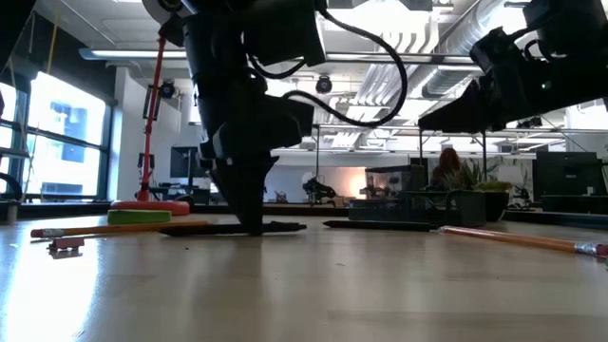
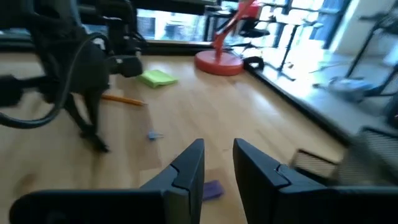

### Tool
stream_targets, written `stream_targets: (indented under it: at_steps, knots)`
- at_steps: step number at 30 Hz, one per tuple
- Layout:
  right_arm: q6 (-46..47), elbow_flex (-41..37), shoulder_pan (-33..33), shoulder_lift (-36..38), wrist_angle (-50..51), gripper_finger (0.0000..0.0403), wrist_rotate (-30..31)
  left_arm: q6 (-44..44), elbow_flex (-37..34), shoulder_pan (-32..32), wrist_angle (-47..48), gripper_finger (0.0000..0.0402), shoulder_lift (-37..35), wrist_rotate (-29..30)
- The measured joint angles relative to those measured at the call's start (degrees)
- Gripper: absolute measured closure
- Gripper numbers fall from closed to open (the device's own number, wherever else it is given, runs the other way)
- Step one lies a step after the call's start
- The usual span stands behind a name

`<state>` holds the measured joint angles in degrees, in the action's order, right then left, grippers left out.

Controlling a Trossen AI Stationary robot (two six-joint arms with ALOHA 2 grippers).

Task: Pick and place office supplies into organizer
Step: Put the left black pen into the black desk organizer

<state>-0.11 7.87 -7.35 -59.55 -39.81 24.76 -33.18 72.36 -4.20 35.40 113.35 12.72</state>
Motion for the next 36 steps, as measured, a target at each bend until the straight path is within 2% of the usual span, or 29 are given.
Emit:
stream_targets:
  at_steps: [4,8,13,17,21,25,30,32,36]
  knots:
    - [4.7,0.0,0.4,0.0,0.0,0.0324,-9.9,4.7,0.0,-0.5,-3.8,0.0394,-2.3,4.1]
    - [6.2,-0.1,0.3,-0.1,1.0,0.0324,-16.9,10.8,0.1,-0.9,-10.8,0.0392,-5.2,4.7]
    - [7.7,-0.1,0.1,-0.1,0.9,0.0324,-19.7,19.5,0.2,-0.8,-18.9,0.0397,-9.6,4.5]
    - [5.9,-0.1,-0.9,-0.1,-4.0,0.0324,-19.9,24.1,-1.9,-0.8,-27.8,0.0397,-13.3,-0.6]
    - [1.3,-0.2,-1.9,-0.1,-10.7,0.0324,-22.2,25.4,-9.9,-0.5,-40.1,0.0399,-17.8,-6.7]
    - [-1.7,-0.1,-2.5,-0.3,-15.5,0.0324,-24.4,23.2,-21.5,1.5,-62.0,0.0398,-22.1,-14.0]
    - [-1.9,0.7,-2.5,-1.3,-19.9,0.0314,-25.3,20.0,-33.6,3.7,-86.7,0.0397,-22.9,-17.6]
    - [-1.9,1.9,-2.5,-2.2,-20.7,0.03,-25.1,19.4,-36.0,4.0,-92.2,0.0397,-22.4,-17.6]
    - [-2.8,6.0,-1.9,-6.6,-20.3,0.026,-23.3,20.0,-37.6,3.8,-93.3,0.0397,-22.1,-16.7]
